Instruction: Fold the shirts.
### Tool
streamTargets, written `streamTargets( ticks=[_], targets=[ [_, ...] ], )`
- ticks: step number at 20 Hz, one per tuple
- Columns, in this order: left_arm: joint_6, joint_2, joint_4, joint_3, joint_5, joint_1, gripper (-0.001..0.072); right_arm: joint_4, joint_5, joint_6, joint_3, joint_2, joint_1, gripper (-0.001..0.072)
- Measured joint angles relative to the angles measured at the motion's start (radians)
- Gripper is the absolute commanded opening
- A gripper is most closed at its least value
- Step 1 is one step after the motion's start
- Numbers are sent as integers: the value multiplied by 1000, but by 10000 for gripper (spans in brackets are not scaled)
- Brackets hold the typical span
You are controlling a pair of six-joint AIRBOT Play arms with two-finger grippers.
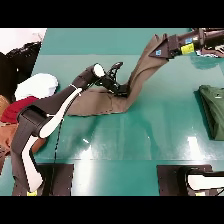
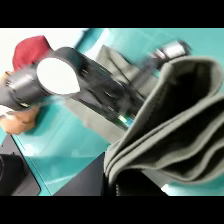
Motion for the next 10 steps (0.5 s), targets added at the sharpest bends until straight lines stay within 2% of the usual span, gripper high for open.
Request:
streamTargets(
  ticks=[5,10],
  targets=[
    [-1,-5,37,27,-73,10,22,7,-33,-10,13,0,47,14],
    [-1,95,90,56,-135,139,23,10,-51,-21,16,-12,103,15]
  ],
)
